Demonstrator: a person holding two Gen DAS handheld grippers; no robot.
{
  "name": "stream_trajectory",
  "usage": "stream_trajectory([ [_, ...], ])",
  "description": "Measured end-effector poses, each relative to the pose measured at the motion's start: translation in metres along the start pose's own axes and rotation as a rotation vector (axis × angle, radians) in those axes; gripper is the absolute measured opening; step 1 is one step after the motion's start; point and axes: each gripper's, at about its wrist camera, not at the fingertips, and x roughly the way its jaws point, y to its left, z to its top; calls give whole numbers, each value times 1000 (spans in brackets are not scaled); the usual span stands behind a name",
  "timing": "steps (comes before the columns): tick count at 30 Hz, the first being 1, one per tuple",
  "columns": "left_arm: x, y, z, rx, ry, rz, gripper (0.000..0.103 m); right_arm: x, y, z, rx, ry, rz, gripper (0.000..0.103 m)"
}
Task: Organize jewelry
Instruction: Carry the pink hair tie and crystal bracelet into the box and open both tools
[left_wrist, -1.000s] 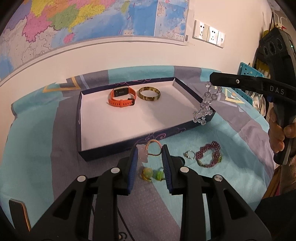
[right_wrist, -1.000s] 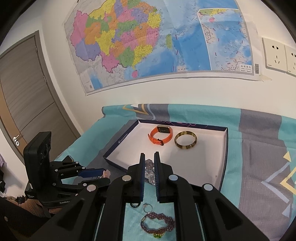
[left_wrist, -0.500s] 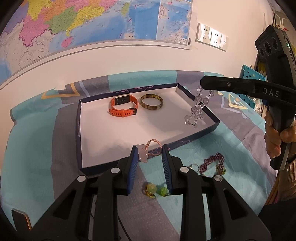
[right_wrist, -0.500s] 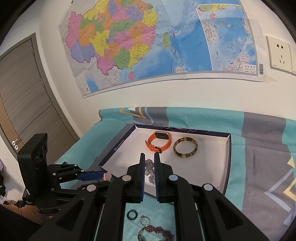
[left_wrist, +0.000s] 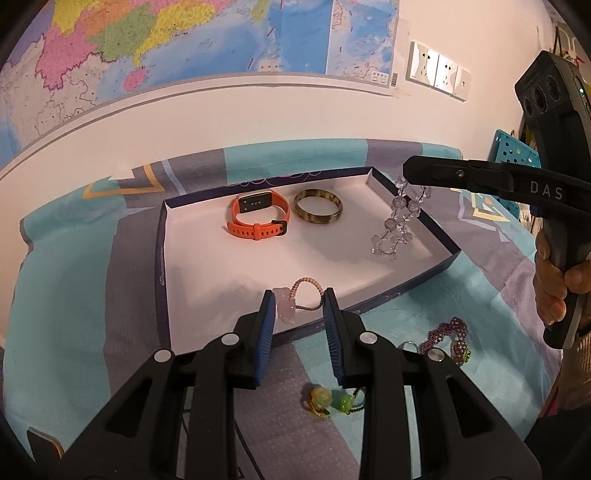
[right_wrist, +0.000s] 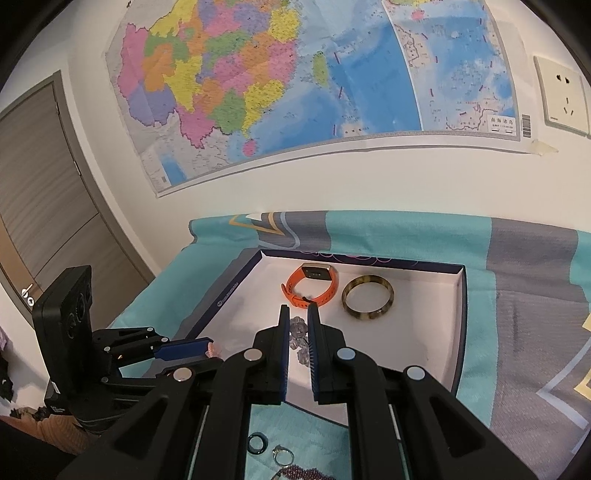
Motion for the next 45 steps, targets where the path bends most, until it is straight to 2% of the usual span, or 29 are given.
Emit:
stream_trajectory([
  [30, 40, 4, 23, 2, 44, 47, 27, 51, -9, 13, 90, 38, 37, 8],
  [45, 67, 10, 25, -25, 108, 56, 27, 76, -51, 1, 200, 91, -44, 8],
])
